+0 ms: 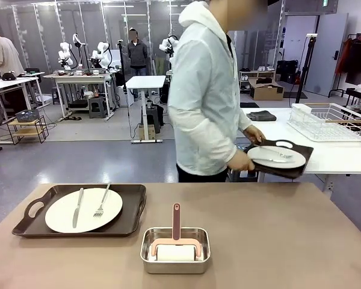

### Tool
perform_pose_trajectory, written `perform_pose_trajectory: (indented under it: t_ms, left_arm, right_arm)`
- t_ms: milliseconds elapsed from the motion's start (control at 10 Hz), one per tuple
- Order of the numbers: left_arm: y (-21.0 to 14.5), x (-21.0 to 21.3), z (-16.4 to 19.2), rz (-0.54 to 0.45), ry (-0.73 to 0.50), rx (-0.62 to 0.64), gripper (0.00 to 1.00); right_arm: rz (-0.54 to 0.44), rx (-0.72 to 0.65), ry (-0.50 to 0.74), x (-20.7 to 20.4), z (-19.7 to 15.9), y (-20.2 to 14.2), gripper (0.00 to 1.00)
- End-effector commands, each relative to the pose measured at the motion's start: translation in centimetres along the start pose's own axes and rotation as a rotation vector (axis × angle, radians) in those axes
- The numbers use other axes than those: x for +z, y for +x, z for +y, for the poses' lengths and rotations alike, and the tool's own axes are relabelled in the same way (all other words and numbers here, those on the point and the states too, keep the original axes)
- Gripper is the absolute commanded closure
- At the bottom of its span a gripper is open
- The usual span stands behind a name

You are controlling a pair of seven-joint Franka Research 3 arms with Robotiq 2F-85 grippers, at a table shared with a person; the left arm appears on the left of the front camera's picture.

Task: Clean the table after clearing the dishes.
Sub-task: When the left (or right) Handle tray is removed, use the left hand (or right hand) to clean the left (or right) side of the table with the Lint Roller.

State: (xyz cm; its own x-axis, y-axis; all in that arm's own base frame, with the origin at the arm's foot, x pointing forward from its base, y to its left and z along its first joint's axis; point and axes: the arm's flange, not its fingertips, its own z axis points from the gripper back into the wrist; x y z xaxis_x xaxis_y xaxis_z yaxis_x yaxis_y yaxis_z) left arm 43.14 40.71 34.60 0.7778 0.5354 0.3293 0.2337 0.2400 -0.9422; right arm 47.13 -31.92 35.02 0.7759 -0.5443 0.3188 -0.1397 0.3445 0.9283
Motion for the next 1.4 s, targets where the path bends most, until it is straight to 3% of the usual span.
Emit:
perform_pose_trajectory:
  t_ms: [0, 100, 300, 700, 900, 1000, 1300]
  left_arm:
    - [-0.2, 0.4, -0.2, 0.012, -0.004, 0.001, 0.00]
    - [-0.2, 0.4, -0.2, 0.012, -0.004, 0.001, 0.00]
    - [-0.2, 0.4, -0.2, 0.012, -0.004, 0.001, 0.00]
    - [-0.2, 0.4, -0.2, 0.012, -0.004, 0.001, 0.00]
    - [-0.2, 0.4, -0.2, 0.012, -0.004, 0.001, 0.00]
    - [-0.2, 0.4, -0.2, 0.012, -0.004, 0.001, 0.00]
    - [-0.2, 0.4, -0.2, 0.012, -0.004, 0.001, 0.00]
  right_arm:
    - [0.083, 0.140, -0.002, -2.0, 3.7, -0.7, 0.00]
    - [0.122, 0.262, 0.005, -4.5, 7.1, -1.0, 0.00]
    - [0.310, 0.516, -0.078, -10.5, 13.1, -2.9, 0.00]
    - [0.761, 0.974, -0.092, -24.7, 22.7, -13.2, 0.00]
    - [1.008, 1.119, -0.097, -30.3, 24.7, -18.8, 0.00]
    - [1.080, 1.163, -0.095, -32.2, 25.5, -20.3, 0.00]
    - [1.177, 1.216, -0.091, -34.9, 26.5, -22.0, 0.00]
